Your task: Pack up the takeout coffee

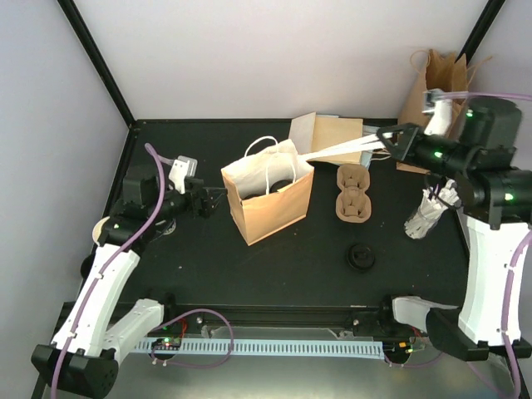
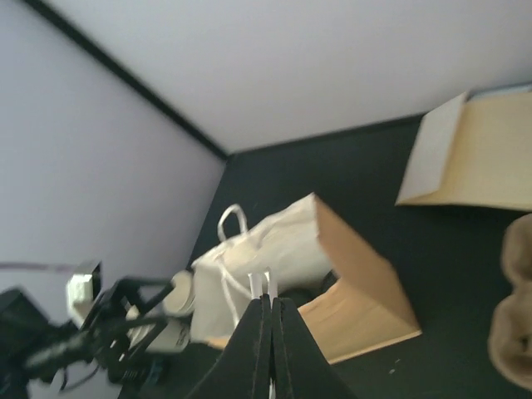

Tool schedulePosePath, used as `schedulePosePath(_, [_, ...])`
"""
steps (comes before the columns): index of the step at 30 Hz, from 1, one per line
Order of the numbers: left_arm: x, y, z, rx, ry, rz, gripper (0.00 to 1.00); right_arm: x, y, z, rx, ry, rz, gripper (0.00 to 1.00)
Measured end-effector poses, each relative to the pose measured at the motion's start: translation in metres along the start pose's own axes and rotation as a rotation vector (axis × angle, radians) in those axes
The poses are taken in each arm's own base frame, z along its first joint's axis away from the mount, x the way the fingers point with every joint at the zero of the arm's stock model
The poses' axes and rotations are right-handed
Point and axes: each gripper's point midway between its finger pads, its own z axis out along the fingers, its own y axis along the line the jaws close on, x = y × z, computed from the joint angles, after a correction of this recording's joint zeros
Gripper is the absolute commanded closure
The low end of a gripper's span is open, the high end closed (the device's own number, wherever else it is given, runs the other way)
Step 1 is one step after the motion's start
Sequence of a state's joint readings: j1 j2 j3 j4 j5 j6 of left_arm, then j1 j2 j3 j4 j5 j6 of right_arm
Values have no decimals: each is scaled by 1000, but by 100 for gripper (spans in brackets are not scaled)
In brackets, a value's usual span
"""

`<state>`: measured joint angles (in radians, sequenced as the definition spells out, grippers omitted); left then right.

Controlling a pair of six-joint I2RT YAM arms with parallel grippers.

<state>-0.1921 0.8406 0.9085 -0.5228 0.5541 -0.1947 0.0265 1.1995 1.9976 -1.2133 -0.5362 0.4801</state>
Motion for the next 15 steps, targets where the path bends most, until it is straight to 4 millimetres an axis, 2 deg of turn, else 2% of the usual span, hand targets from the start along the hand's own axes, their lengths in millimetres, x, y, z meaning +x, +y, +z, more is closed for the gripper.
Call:
schedulePosePath(2, [1,3,4,-3,15,-9,2,15,8,18,-58,80,-4,99])
schedulePosePath(6, [-2,5,8,-5,25,-15,1,27,17,42,-110,157,-17,99])
schedulePosePath(10, [-6,3,7,-3,17,-11,1,22,15,50,-104,153,-30,99])
schedulePosePath(15, [-7,4,8,-3,17,-12,1,3,23,52,-111,115,-72,99])
